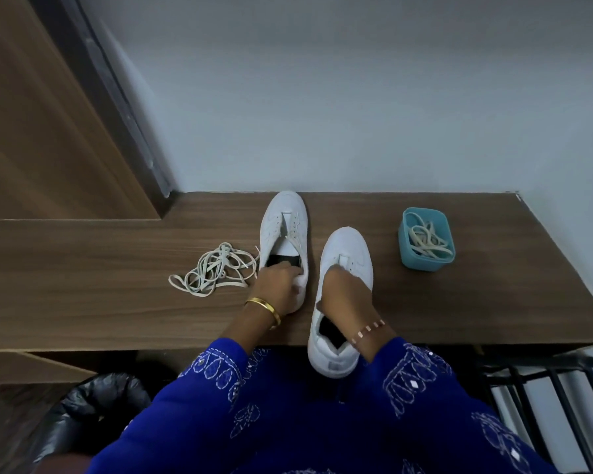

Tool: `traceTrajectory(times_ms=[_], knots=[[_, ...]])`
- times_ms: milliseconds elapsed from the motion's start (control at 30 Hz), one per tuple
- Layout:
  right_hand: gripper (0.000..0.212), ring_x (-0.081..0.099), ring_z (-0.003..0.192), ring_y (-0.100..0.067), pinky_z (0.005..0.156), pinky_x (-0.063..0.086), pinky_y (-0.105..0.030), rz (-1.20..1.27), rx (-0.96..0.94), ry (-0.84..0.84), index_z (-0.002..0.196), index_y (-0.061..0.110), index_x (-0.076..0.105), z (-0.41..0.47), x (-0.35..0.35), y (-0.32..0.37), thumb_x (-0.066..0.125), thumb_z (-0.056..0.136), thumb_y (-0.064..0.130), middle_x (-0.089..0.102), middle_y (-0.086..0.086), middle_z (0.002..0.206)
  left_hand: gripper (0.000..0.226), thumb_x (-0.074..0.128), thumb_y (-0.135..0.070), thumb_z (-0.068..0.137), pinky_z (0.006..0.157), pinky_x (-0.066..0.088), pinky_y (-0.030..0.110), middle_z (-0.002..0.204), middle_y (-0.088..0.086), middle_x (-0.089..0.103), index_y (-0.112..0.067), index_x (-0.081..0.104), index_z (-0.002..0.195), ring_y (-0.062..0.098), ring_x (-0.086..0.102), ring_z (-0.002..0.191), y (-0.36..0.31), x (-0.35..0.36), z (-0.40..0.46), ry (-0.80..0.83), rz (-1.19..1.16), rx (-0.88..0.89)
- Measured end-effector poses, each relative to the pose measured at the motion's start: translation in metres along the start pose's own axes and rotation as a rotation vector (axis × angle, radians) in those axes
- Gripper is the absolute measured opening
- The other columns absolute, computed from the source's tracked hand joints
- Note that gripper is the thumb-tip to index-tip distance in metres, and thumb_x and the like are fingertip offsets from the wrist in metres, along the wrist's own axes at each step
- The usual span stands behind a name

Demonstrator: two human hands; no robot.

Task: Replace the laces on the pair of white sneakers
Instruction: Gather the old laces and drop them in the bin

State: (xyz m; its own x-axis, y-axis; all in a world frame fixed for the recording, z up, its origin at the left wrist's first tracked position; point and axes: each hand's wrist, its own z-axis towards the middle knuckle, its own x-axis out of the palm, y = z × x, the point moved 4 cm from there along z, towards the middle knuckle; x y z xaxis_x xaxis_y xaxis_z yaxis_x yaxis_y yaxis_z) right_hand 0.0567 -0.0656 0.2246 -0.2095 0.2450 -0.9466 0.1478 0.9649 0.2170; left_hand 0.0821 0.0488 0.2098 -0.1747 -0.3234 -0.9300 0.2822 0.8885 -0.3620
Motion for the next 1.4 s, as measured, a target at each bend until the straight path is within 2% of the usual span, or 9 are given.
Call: traceTrajectory(times_ms=[167,567,733,867,1000,1100,1167,1267,1400], knots=[[0.032,0.06,0.104,-0.027,0.082,0.045,-0.029,0.082,0.007,-0.078,0.123,0.001,0.047,0.023,-0.014,-0.008,0.046,0.091,0.001,0.062,-0.014,0.114,0.038,0.06,-0.016,0.082,0.087,0.041,0.032,0.11,0.009,0.061,-0.011,0.06,0.12,0.027,0.057,0.106,0.0,0.011,-0.002,-0.006,-0.091,0.029],[0.06,0.037,0.132,-0.027,0.111,0.027,-0.029,0.125,-0.091,0.012,0.145,0.005,0.023,0.073,-0.016,-0.015,0.052,0.092,0.008,0.038,-0.016,0.144,0.037,0.063,-0.013,0.082,0.088,0.041,0.032,0.113,0.013,0.06,-0.007,0.06,0.119,0.029,0.056,0.107,-0.001,0.018,0.017,0.013,-0.22,0.02],[0.048,0.053,0.116,-0.029,0.096,0.039,-0.027,0.173,-0.141,-0.068,0.133,0.001,0.045,0.083,-0.019,-0.019,0.057,0.087,0.002,0.055,-0.018,0.126,0.033,0.06,-0.017,0.079,0.08,0.04,0.032,0.102,0.013,0.061,-0.006,0.064,0.109,0.031,0.058,0.098,0.0,0.022,0.012,-0.078,-0.194,0.035],[0.046,0.053,0.116,-0.029,0.094,0.04,-0.027,0.193,-0.163,-0.094,0.13,0.0,0.048,0.083,-0.018,-0.02,0.06,0.085,0.001,0.056,-0.019,0.125,0.03,0.061,-0.015,0.079,0.08,0.041,0.033,0.101,0.013,0.061,-0.006,0.064,0.108,0.031,0.058,0.097,-0.001,0.021,0.012,-0.121,-0.145,0.049],[0.046,0.052,0.117,-0.029,0.097,0.039,-0.028,0.226,-0.143,-0.14,0.127,-0.001,0.05,0.078,-0.018,-0.022,0.065,0.084,0.008,0.056,-0.019,0.127,0.032,0.052,-0.022,0.067,0.068,0.041,0.034,0.083,0.014,0.062,-0.004,0.066,0.09,0.033,0.061,0.077,-0.006,0.021,0.005,-0.142,-0.09,0.057],[0.038,0.055,0.112,-0.03,0.088,0.041,-0.025,0.264,-0.121,-0.21,0.124,-0.003,0.052,0.068,-0.016,-0.023,0.059,0.088,0.006,0.058,-0.02,0.122,0.027,0.048,-0.025,0.066,0.053,0.045,0.028,0.069,0.009,0.06,-0.007,0.065,0.076,0.029,0.06,0.057,-0.012,0.019,0.001,-0.138,-0.024,0.112],[0.033,0.057,0.107,-0.031,0.083,0.042,-0.026,0.267,-0.123,-0.247,0.122,-0.004,0.052,0.058,-0.015,-0.019,0.054,0.09,0.005,0.059,-0.021,0.118,0.026,0.051,-0.023,0.075,0.059,0.046,0.03,0.08,0.014,0.062,-0.003,0.065,0.087,0.032,0.062,0.068,-0.016,0.014,-0.002,-0.121,0.015,0.156],[0.03,0.056,0.108,-0.033,0.088,0.043,-0.034,0.245,-0.16,-0.338,0.121,-0.006,0.052,0.042,-0.025,-0.005,0.047,0.092,0.001,0.057,-0.023,0.119,0.032,0.048,-0.019,0.091,0.085,0.044,0.038,0.11,0.021,0.055,0.0,0.058,0.115,0.036,0.054,0.1,-0.013,0.003,-0.01,-0.093,-0.098,0.078],[0.024,0.059,0.096,-0.032,0.081,0.048,-0.037,0.214,-0.287,-0.458,0.105,0.0,0.062,0.027,-0.037,0.029,0.049,0.086,-0.001,0.062,-0.02,0.106,0.03,0.048,-0.006,0.086,0.085,0.04,0.034,0.108,0.022,0.054,-0.001,0.059,0.113,0.036,0.053,0.099,0.021,-0.021,-0.032,-0.32,-0.269,-0.012]])
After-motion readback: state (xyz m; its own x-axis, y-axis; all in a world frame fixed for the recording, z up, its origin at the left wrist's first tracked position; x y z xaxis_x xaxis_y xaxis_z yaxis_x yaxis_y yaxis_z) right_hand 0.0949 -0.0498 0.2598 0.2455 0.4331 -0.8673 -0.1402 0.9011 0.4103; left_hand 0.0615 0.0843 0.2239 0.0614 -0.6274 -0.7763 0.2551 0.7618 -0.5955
